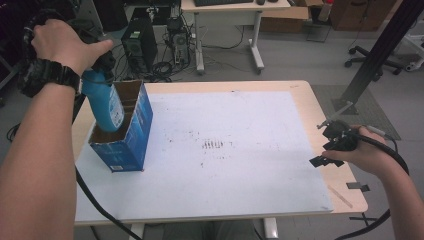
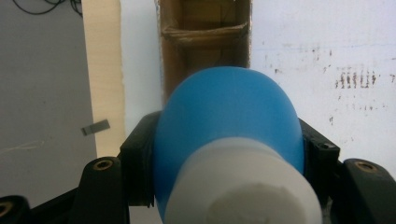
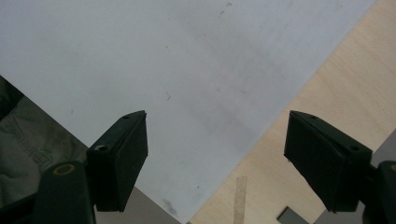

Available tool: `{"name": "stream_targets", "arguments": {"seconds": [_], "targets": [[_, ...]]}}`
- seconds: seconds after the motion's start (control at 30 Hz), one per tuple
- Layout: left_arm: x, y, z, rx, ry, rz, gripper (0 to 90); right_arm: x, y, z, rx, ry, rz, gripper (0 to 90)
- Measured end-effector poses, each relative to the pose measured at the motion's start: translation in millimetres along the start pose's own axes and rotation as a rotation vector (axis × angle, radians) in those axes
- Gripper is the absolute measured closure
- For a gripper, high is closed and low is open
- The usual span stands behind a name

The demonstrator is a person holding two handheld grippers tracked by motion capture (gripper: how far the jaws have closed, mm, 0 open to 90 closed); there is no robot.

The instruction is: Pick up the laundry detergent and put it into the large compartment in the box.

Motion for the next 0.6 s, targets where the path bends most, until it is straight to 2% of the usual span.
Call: {"name": "stream_targets", "arguments": {"seconds": [0.6], "targets": [[17.6, -2.4, -1.9, -0.002, -0.006, -0.017, 37.5, 3.5, -2.0, -0.5, -0.003, 0.008, -0.004, 21.6]]}}
Point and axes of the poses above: each handheld gripper's, and its own axes: x roughly forward along the jaws, y roughly out of its top, z roughly to its right, the point moved 3 cm from there along x, roughly forward along the jaws, and after that the axes turned 6 degrees about z, right-handed, at the moved point
